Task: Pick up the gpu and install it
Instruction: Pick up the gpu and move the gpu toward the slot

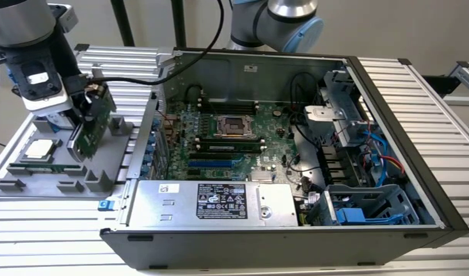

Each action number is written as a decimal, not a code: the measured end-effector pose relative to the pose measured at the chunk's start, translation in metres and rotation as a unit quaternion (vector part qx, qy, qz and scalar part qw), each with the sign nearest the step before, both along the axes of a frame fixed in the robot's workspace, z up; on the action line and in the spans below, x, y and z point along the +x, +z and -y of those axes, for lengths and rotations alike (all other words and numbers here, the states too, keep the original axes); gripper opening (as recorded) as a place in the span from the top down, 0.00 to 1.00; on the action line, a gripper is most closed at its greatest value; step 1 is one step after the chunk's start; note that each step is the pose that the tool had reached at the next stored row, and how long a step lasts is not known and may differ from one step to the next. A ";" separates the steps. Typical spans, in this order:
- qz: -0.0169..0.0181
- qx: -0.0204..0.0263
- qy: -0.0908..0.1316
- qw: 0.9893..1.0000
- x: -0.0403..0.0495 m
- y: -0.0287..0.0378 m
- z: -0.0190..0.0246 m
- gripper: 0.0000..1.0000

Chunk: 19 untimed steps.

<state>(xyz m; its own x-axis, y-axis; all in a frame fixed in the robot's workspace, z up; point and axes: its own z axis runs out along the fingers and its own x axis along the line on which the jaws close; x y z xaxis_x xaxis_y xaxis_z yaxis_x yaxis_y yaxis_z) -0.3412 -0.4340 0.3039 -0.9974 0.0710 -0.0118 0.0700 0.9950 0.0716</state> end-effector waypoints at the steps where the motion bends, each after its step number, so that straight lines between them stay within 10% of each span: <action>1: 0.000 0.000 0.000 1.000 0.0000 0.0011 0.0000 1.00; 19: 0.000 0.000 0.000 1.000 0.0000 0.0217 0.0000 1.00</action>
<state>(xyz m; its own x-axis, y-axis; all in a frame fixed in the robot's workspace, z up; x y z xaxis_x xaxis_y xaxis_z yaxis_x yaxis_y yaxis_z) -0.3412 -0.4339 0.3256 -0.9974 0.0711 -0.0109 0.0701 0.9950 0.0715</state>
